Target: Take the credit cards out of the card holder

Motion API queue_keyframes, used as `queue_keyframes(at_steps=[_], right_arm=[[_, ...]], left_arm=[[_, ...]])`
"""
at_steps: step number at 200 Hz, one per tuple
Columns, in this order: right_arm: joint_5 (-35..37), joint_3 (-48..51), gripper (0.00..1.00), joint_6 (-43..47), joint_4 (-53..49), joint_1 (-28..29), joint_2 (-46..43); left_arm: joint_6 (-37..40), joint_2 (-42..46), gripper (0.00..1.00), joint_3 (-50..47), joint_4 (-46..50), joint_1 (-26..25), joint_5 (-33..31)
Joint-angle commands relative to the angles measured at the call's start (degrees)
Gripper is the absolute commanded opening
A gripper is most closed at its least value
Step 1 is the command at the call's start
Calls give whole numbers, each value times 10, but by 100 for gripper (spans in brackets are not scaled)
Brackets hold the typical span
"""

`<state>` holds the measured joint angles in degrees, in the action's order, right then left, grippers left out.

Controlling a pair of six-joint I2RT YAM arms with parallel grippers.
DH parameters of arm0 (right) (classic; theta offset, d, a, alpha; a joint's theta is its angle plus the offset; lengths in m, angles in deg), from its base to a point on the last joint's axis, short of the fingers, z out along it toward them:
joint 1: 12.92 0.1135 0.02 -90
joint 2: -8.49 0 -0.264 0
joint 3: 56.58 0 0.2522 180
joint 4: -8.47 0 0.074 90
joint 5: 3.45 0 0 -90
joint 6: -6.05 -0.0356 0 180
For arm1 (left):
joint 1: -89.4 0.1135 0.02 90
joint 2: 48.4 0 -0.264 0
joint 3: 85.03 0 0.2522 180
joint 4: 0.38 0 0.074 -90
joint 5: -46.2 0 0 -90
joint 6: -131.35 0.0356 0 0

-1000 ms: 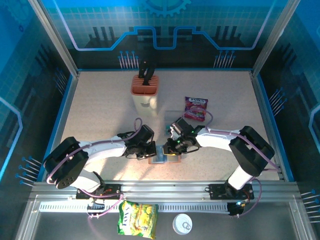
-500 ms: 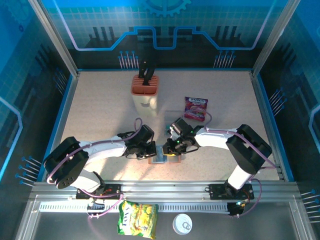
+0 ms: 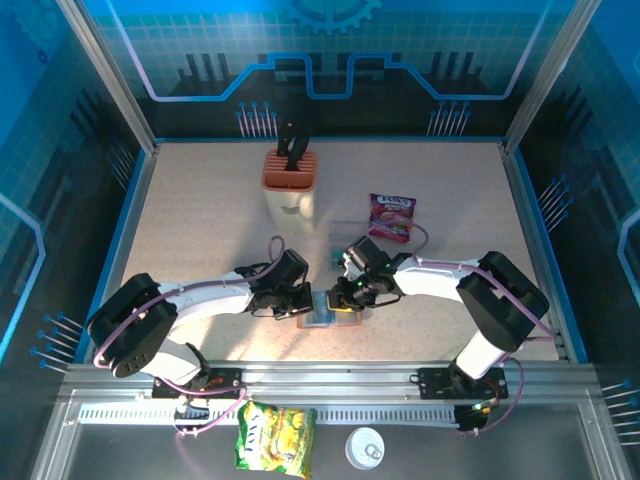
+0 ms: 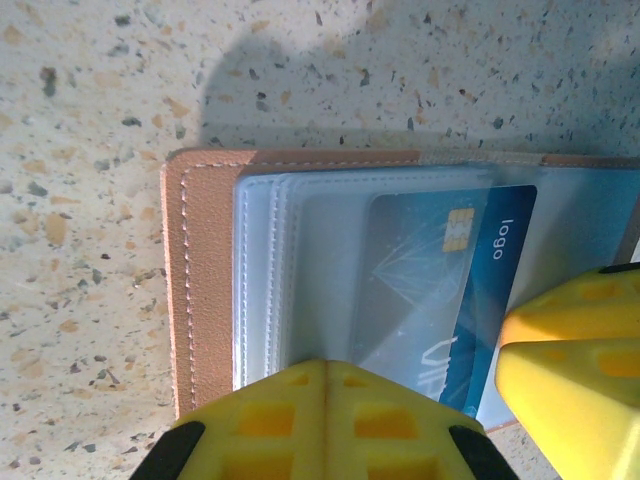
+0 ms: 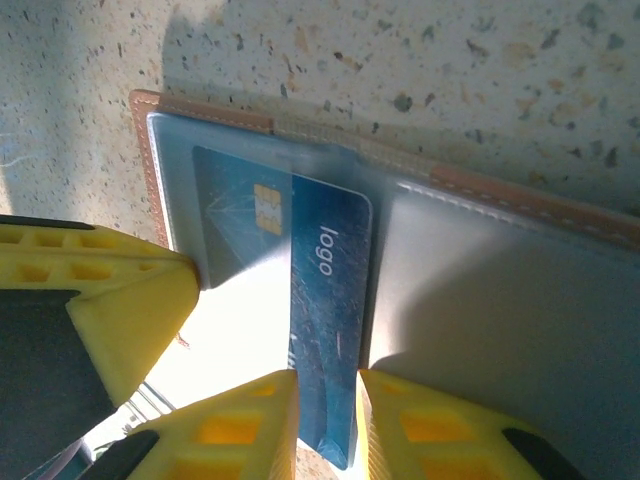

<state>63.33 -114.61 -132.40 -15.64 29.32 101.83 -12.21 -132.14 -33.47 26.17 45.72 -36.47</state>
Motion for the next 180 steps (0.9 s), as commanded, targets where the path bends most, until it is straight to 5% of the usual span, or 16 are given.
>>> queue_keyframes(at_steps=[1,180], right_arm=[[-8,7,22,-6,5,-6,-11],[-35,20,21,-24,45,-9,24]], left_arm=[[12,-15,4,1,21,-3,0],[10,-15,4,2,25,-2,1]])
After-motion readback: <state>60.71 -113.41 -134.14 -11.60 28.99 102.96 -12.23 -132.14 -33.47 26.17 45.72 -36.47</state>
